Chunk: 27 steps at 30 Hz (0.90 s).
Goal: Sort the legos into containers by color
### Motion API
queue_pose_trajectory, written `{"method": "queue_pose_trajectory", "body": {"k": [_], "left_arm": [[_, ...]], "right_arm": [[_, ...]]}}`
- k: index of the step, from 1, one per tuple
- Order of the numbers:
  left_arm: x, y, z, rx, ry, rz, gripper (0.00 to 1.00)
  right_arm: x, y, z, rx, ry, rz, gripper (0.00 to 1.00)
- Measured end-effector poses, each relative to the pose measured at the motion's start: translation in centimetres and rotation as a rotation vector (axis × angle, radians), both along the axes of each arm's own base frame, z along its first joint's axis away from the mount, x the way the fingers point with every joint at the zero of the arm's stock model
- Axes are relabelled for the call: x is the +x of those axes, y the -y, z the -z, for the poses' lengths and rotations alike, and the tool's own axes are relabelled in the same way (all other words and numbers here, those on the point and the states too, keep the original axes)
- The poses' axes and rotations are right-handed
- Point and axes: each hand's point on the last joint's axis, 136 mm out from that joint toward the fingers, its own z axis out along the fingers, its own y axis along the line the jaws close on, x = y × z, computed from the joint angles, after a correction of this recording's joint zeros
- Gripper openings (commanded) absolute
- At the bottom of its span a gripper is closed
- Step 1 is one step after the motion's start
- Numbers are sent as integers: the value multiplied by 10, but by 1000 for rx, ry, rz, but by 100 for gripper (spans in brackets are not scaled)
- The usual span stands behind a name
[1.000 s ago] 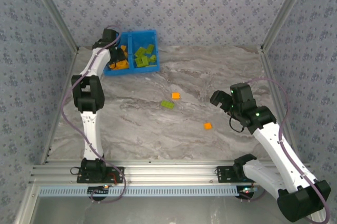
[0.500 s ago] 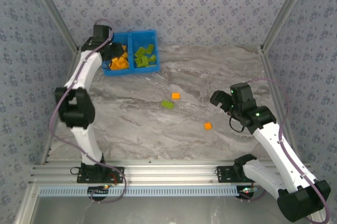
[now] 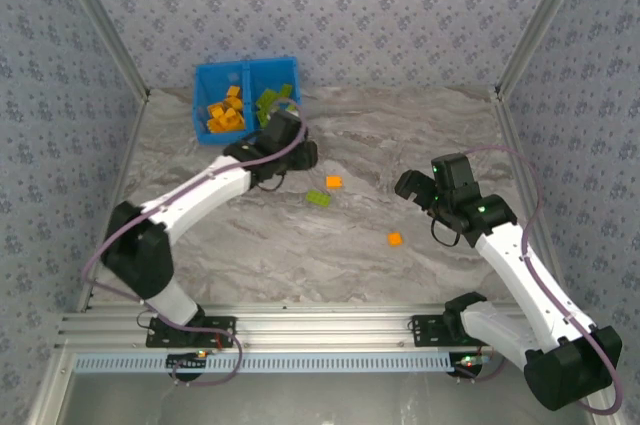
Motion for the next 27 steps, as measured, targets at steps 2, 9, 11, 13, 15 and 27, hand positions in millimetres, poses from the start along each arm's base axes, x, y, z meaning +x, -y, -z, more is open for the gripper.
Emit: {"method": "queue_pose_trajectory", "body": {"k": [2, 9, 11, 13, 15, 27], "left_arm": [[-4, 15, 32, 30, -59, 6, 58], [1, 46, 102, 78, -189, 1, 66], [9, 56, 108, 74, -190, 1, 71], [15, 64, 111, 69, -192, 2, 76], [20, 71, 114, 75, -194, 8, 77], [15, 83, 146, 164, -232, 47, 52]], "right_arm": [[0, 0, -1, 1, 3, 0, 100], [-4, 2, -10, 15, 36, 3, 100], [-5, 2, -12, 16, 40, 5, 100], [-6, 4, -12, 16, 43, 9, 100], [-7, 5, -12, 15, 44, 12, 100], [-9, 9, -7, 10, 33, 25, 100]]}}
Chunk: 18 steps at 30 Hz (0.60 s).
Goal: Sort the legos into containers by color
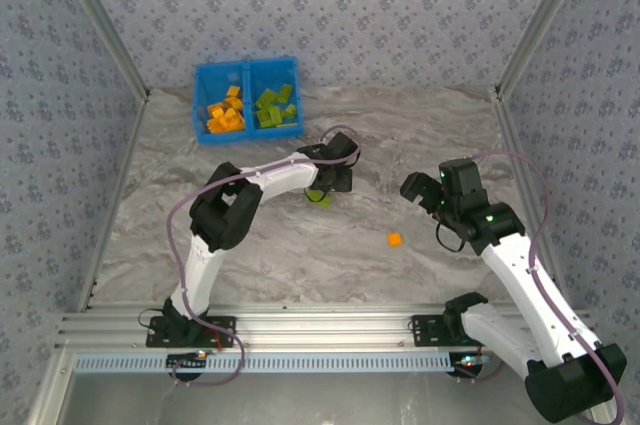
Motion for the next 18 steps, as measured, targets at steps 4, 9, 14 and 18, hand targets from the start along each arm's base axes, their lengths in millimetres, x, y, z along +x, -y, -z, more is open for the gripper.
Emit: {"method": "queue_pose_trajectory", "body": {"k": [4, 9, 14, 18], "left_arm": [[-1, -2, 2, 16, 0, -3, 42], [-1, -2, 1, 18, 0, -7, 34], [-5, -9, -3, 33, 2, -9, 33], [-6, -27, -31, 48, 39, -14, 33]], "right_arm": [[0, 0, 0, 0, 0, 0, 100], [0, 0, 0, 0, -1, 1, 100], [0, 0, 0, 0, -1, 2, 100], [0, 0, 0, 0, -1, 2, 100]]}}
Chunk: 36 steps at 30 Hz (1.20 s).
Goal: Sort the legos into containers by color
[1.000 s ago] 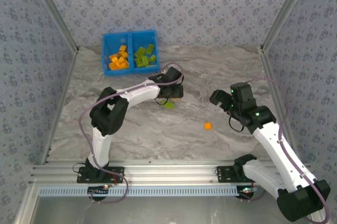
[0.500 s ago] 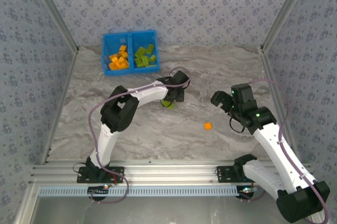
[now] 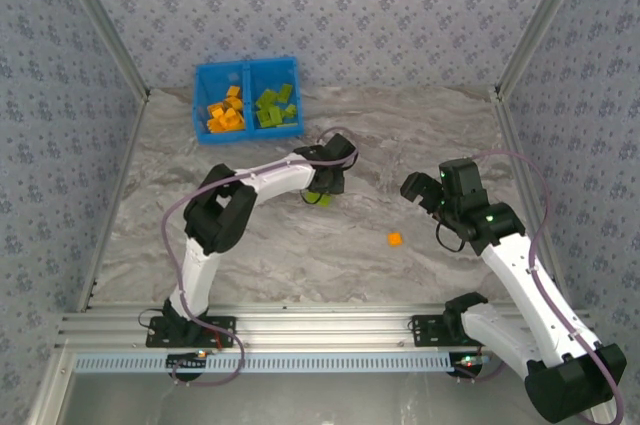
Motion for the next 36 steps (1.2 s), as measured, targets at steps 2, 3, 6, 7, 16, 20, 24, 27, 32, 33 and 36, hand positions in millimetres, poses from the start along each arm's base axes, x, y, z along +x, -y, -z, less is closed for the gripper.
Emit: {"method": "queue_pose_trajectory", "body": {"k": [2, 3, 6, 7, 16, 20, 24, 27, 32, 33, 36], "left_arm": [[9, -11, -32, -26, 49, -12, 34], [15, -19, -48, -39, 77, -23, 34], [44, -62, -103, -73, 177, -90, 34], [56, -80, -119, -76, 211, -122, 34], [154, -223, -184, -31, 374, -355, 33], [200, -259, -166, -17, 354, -418, 33], [237, -279, -131, -45, 286, -455, 37], [256, -291, -104, -90, 236, -484, 41], [253, -301, -70, -134, 135, -511, 46], [251, -301, -69, -141, 124, -511, 48], [250, -296, -68, -157, 114, -505, 51]], "right_arm": [[0, 0, 0, 0, 0, 0, 100], [0, 0, 0, 0, 0, 0, 100], [0, 0, 0, 1, 1, 0, 100], [0, 0, 0, 1, 1, 0, 100], [0, 0, -1, 10, 5, 4, 100], [-2, 0, -5, 17, 19, 7, 100], [-5, 2, -8, 18, 25, 9, 100], [-8, 5, -8, 15, 27, 16, 100], [-11, 8, -9, 9, 25, 25, 100], [-11, 8, -9, 9, 25, 25, 100], [-11, 9, -9, 10, 25, 27, 100]]}}
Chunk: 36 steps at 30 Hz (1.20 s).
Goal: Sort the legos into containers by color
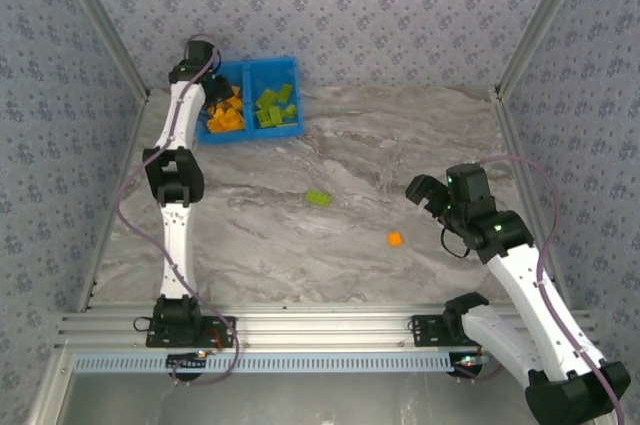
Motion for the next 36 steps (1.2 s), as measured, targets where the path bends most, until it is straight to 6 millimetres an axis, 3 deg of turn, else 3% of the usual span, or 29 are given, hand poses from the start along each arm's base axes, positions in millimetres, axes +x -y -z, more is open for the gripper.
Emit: {"method": "queue_pose_trajectory", "body": {"k": [8, 11, 14, 19, 22, 25, 27, 29, 33, 36], "left_arm": [[-5, 11, -3, -36, -9, 28, 62], [-11, 13, -22, -50, 7, 34, 62], [-23, 17, -55, -62, 43, 41, 62], [-77, 48, -137, -87, 164, 105, 63], [-131, 95, -185, -107, 276, 213, 62], [-191, 156, -208, -130, 361, 388, 65], [-235, 207, -204, -135, 385, 557, 67], [-268, 250, -187, -124, 364, 708, 67], [-322, 322, -124, -62, 245, 965, 68], [-364, 359, -72, 1, 150, 1133, 70]], "right_arm": [[0, 0, 0, 0, 1, 1, 100], [0, 0, 0, 0, 1, 1, 100], [0, 0, 0, 0, 1, 1, 100], [0, 0, 0, 0, 1, 1, 100], [1, 1, 0, 0, 2, 4, 100], [3, 6, 0, -11, 6, 18, 100], [6, 12, 2, -27, 1, 29, 100], [9, 20, 4, -44, -9, 48, 100], [15, 40, 12, -71, -40, 94, 100], [16, 53, 14, -84, -50, 122, 100]]}}
